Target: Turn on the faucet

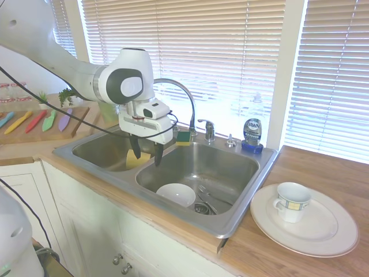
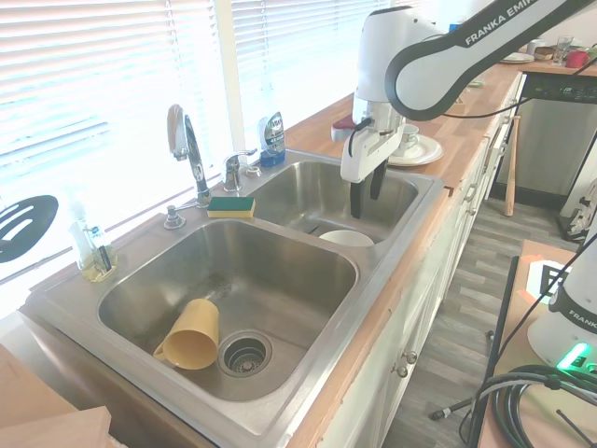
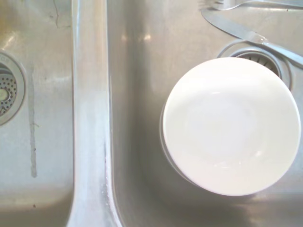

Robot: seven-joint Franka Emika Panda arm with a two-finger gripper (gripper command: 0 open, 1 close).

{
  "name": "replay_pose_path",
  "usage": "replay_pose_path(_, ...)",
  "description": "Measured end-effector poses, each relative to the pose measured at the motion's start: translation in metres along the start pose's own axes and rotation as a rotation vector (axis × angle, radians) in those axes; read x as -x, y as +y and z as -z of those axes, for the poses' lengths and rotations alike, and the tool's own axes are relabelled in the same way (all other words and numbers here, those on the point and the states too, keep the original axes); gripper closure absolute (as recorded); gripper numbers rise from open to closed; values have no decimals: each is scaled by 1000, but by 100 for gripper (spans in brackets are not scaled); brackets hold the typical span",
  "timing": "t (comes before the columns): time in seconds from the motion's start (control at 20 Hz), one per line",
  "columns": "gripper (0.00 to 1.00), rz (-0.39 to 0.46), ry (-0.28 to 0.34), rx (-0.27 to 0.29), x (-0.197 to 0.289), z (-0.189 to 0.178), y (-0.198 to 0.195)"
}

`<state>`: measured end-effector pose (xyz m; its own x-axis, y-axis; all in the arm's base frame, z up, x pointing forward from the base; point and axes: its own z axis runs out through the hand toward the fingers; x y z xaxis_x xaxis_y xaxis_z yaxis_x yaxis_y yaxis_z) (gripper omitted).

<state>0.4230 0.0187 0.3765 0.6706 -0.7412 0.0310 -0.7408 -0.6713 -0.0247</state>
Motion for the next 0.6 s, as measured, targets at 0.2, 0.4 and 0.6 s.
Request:
replay_pose_path(0.2,100,-3,-1,0,-1,0,1)
replay_pose_path(0.4,100,-14,-2,1,-5,-1,4)
replay_pose_path(0.6,100,-18,-3,2,-6,-2,5)
